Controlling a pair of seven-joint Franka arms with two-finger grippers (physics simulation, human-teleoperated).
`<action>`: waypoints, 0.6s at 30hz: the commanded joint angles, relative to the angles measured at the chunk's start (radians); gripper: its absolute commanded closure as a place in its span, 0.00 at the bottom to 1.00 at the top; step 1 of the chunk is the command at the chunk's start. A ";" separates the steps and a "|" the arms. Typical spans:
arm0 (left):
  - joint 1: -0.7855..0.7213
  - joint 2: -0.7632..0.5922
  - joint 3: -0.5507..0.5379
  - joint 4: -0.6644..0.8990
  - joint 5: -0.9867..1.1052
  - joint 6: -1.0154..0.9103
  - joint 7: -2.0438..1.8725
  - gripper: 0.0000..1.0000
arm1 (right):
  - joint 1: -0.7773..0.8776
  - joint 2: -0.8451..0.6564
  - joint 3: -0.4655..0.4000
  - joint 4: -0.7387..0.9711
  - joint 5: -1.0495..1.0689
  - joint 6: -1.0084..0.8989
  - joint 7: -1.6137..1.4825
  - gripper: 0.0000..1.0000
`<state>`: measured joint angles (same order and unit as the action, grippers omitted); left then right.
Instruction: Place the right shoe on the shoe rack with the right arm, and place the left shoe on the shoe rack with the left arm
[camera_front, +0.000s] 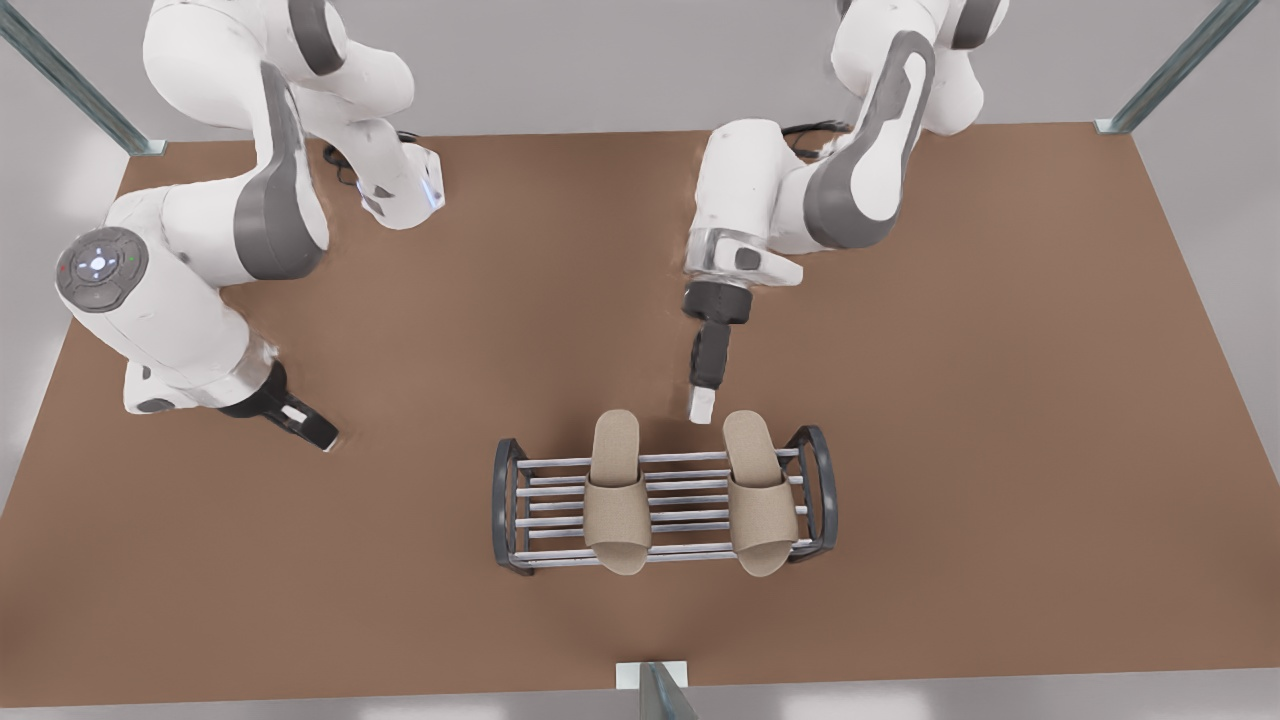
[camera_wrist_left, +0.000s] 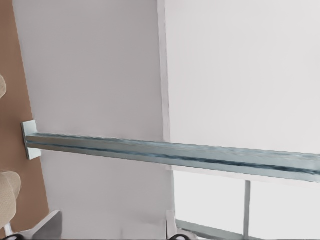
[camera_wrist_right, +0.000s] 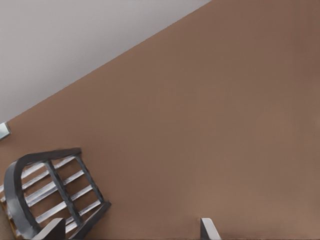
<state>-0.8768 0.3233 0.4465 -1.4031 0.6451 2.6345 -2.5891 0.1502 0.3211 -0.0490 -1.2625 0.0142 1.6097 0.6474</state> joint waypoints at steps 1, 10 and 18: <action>0.156 -0.055 0.038 0.122 -0.697 -1.209 2.720 0.00 | -0.038 -0.095 0.006 -0.178 0.016 -0.064 -0.686 0.00; 0.630 -0.193 -0.414 -0.043 -0.664 -1.097 2.565 0.00 | -0.314 -0.054 0.238 -0.159 -0.155 -0.048 -0.580 0.00; 0.648 -0.201 -0.414 -0.045 -0.664 -1.102 2.568 0.00 | -0.308 -0.046 0.238 -0.147 -0.155 -0.048 -0.580 0.00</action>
<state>-0.2270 0.1243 0.0313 -1.4485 -0.0150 1.5770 -0.9417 -0.1597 0.2753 0.1886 -1.4127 -0.1347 1.5636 0.2655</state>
